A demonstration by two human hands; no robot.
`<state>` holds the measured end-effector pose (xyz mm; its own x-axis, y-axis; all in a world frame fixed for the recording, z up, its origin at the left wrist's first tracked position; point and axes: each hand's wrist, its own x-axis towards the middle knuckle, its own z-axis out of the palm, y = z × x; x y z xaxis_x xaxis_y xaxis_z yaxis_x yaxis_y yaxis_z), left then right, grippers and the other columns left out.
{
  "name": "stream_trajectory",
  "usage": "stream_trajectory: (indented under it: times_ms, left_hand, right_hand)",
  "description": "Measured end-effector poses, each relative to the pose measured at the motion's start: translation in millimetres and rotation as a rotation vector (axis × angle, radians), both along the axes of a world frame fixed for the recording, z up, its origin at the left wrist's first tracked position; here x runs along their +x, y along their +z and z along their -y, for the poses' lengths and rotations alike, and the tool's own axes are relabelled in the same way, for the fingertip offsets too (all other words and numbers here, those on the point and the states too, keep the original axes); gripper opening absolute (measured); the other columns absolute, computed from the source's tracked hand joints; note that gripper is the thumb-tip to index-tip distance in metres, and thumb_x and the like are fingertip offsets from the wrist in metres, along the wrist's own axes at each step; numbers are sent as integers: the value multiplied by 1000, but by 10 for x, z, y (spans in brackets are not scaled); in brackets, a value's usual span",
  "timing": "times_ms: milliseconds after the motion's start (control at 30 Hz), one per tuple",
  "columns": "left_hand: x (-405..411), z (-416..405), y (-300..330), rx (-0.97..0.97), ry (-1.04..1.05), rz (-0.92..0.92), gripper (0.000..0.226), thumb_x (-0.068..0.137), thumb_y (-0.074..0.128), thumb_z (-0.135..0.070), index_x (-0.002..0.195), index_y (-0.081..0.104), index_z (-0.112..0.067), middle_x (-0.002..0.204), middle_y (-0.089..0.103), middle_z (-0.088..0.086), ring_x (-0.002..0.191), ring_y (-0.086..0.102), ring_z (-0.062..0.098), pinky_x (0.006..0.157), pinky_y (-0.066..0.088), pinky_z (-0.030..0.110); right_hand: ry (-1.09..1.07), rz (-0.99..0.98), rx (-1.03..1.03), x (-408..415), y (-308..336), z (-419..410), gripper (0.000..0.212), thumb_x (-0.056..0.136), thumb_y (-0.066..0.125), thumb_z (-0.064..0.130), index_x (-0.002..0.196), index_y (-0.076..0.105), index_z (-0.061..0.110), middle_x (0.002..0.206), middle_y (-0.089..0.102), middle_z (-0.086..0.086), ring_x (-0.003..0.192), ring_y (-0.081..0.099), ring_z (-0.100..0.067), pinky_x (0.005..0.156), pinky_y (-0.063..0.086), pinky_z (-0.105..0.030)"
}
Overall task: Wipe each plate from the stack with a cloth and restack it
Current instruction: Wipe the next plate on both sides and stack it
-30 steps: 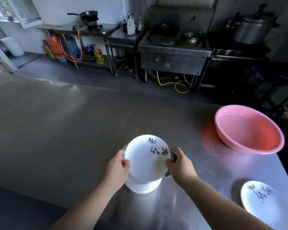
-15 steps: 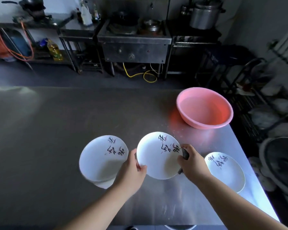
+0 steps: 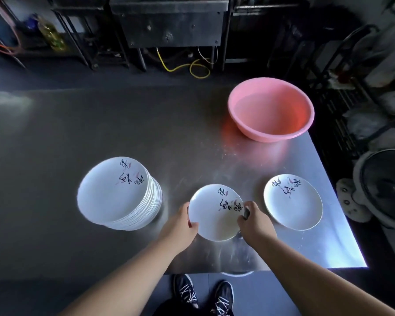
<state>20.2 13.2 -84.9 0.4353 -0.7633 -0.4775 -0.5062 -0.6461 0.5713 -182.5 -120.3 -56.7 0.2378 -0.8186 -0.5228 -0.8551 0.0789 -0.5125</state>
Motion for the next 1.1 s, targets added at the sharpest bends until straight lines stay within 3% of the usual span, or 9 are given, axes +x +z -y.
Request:
stream_trajectory:
  times_ms: [167, 333, 433, 500, 600, 800, 967, 1033, 1100]
  left_hand:
    - [-47, -48, -52, -47, -61, 226, 69, 95, 60, -45, 155, 33, -28, 123, 65, -7, 106, 65, 20, 86, 55, 37]
    - [-22, -170, -335, -112, -266, 459, 83, 97, 37, -65, 167, 6, -32, 175, 5, -11, 159, 10, 15, 124, 10, 41]
    - [-20, -236, -520, -132, -335, 526, 83, 100, 32, -66, 168, 4, -27, 175, -6, -11, 162, -1, 15, 128, 3, 43]
    - [-29, -250, -571, -161, -352, 569, 84, 100, 35, -65, 168, 12, -21, 176, 1, -7, 162, 3, 18, 129, 8, 49]
    - [-33, -227, -602, -179, -354, 578, 86, 100, 36, -67, 167, 16, -17, 176, 5, -4, 162, 6, 20, 129, 13, 54]
    - [-10, -237, -597, -114, -395, 581, 93, 99, 15, -78, 167, 14, -15, 176, 5, -2, 162, 5, 21, 130, 12, 53]
    - [-5, -241, -617, -134, -385, 583, 86, 101, 30, -66, 167, 14, -14, 176, 6, 0, 162, 11, 24, 127, 18, 56]
    - [-11, -237, -608, -138, -393, 588, 87, 100, 34, -66, 167, 15, -14, 176, 7, 0, 161, 12, 25, 127, 19, 56]
    - [-9, -235, -603, -132, -399, 596, 88, 100, 35, -67, 167, 15, -13, 176, 6, 0, 162, 11, 25, 127, 18, 56]
  right_hand:
    - [110, -85, -151, -106, -65, 25, 22, 97, 52, 32, 119, 47, 32, 101, 68, 3, 81, 64, -24, 72, 57, -38]
    - [354, 122, -470, 33, -76, 57, 53, 103, 51, 30, 155, 42, 28, 139, 58, -2, 121, 59, -31, 97, 53, -41]
    - [715, -17, -400, 140, -167, 5, 60, 110, 36, 39, 167, 20, 31, 172, 26, 4, 158, 18, -39, 131, 15, -47]
    - [868, -125, -425, 177, -239, -41, 65, 110, 32, 48, 168, 16, 25, 176, 4, 3, 160, -14, -39, 126, -16, -48]
    - [998, -182, -405, 252, -334, -84, 81, 104, 20, 62, 168, 5, 14, 176, -11, 1, 157, -29, -24, 129, -15, -46]
    - [1061, -163, -309, 408, -421, -127, 102, 88, 1, 80, 167, -5, 16, 172, -21, 1, 158, -22, -18, 129, -8, -38]
    - [1296, -237, -353, 4, -480, -325, 100, 98, 17, 80, 159, 39, 3, 168, 31, -18, 157, 24, -34, 123, 32, -55]
    - [1241, -298, -422, 75, -456, -267, 102, 95, 28, 78, 152, 45, -4, 161, 41, -24, 153, 31, -38, 124, 28, -54]
    - [1112, -354, -426, 270, -334, -133, 108, 95, 15, 78, 159, 22, -8, 169, 18, -29, 158, 13, -39, 131, 6, -51]
